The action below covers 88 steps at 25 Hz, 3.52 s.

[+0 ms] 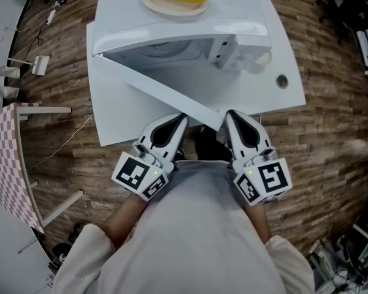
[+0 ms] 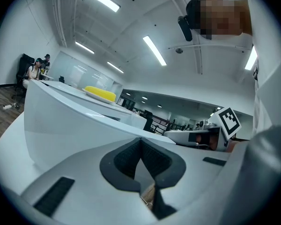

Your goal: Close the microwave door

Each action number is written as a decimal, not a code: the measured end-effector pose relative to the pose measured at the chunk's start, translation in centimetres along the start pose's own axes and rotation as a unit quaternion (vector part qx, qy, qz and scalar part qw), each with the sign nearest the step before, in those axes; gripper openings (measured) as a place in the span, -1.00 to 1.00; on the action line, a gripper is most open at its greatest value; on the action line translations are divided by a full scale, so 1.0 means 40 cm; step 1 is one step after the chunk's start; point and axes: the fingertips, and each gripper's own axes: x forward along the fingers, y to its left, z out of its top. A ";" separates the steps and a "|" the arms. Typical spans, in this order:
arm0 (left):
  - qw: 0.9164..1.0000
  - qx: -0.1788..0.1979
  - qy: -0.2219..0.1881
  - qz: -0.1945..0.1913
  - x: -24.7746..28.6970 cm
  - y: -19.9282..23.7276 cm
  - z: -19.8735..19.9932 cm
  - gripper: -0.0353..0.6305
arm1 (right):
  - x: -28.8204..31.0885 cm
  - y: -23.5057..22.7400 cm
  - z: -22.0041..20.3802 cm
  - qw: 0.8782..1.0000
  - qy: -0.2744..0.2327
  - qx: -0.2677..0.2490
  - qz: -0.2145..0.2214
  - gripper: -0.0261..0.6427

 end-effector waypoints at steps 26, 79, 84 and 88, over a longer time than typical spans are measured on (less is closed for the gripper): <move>1.000 -0.012 -0.003 -0.003 0.087 0.021 0.032 -0.83 | 0.059 -0.081 0.039 1.000 0.011 0.005 0.002 -0.85; 0.998 -0.014 -0.032 0.043 0.305 0.042 0.059 -0.83 | 0.161 -0.184 0.104 0.995 0.027 -0.029 0.095 -0.85; 0.998 -0.011 -0.036 0.053 0.329 0.039 0.060 -0.83 | 0.152 -0.204 0.112 0.995 0.024 -0.031 0.090 -0.85; 0.997 -0.021 -0.039 0.058 0.349 0.051 0.058 -0.83 | 0.157 -0.215 0.116 0.995 0.025 -0.032 0.090 -0.85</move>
